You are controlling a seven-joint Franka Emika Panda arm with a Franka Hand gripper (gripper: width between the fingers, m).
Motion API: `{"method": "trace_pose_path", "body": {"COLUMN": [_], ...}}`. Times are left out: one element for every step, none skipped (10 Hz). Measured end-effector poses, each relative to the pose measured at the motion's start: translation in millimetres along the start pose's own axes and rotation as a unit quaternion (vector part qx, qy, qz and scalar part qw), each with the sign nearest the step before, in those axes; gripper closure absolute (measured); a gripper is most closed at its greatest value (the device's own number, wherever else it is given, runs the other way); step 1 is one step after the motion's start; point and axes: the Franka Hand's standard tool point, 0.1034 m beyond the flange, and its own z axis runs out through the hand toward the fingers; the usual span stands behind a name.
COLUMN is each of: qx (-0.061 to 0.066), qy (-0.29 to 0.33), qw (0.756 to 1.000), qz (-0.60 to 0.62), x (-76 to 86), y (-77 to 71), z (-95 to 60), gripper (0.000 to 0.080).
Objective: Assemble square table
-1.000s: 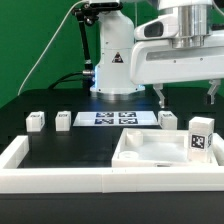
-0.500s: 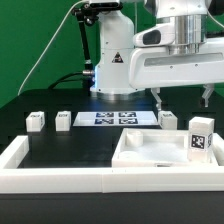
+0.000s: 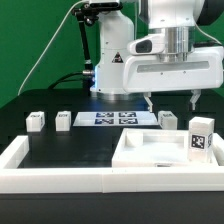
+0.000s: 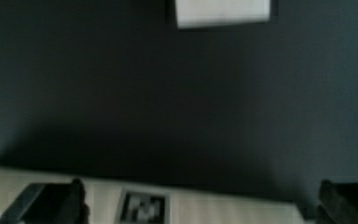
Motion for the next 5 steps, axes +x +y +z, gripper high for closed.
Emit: {"method": "trace_pose_path", "body": {"qx": [0.0,0.001,0.001,0.0,0.0], "qy": [-0.004,-0.003,-0.004,-0.008,-0.009], "qw": [1.0,1.0,1.0,1.0,1.0], "qz": [-0.003,-0.004,-0.005,-0.006,-0.006], "x": [-8.5,-8.8,-13.0,-19.6,-20.7], "y": [-1.6,-3.4,-3.6,-2.6,-2.3], "z": [0.8,-1.0,-0.4,1.7,2.2], "gripper": [0.015,0.015,0.015,0.015,0.015]}}
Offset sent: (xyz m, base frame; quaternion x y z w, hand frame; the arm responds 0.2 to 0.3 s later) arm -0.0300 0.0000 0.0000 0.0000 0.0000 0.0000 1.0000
